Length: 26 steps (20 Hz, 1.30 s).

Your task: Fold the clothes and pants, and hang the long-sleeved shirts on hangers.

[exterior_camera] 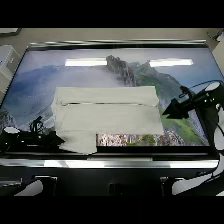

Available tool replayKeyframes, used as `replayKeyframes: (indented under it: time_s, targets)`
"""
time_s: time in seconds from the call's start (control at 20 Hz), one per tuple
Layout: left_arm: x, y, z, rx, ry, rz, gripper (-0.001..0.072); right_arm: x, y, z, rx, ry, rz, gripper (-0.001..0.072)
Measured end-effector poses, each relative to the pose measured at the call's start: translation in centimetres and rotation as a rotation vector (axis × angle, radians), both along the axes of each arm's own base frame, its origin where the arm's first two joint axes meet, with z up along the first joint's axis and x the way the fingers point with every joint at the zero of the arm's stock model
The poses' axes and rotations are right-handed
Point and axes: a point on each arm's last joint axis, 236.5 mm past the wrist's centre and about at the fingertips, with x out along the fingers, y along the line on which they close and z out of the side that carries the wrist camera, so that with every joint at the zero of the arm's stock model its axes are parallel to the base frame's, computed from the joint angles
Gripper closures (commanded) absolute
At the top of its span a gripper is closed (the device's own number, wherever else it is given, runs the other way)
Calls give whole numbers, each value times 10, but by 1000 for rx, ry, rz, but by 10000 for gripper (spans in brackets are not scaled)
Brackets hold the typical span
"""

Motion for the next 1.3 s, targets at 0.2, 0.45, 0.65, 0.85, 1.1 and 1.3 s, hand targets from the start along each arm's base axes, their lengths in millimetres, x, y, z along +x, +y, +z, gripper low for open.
replayKeyframes:
  time_s: [0.2,0.45,0.65,0.85,1.1,1.3]
  targets:
    - [0,0,0,-1,-1,-3,683,-41,-14,-18,-54,14,-62,199]
    - [-1,-1,0,-3,0,-4,683,-67,-15,-28,-33,-1,-133,202]
    - [-1,-1,1,-4,0,-5,683,-72,-3,-40,-10,-13,-168,203]
    - [-1,-1,1,-4,0,-4,683,-66,5,-46,-16,-39,-178,205]
    - [-1,-1,1,-3,0,-4,683,-55,18,-54,-67,-65,-162,383]
    - [0,0,0,-2,-1,-3,683,-54,22,-59,-100,-71,-142,674]
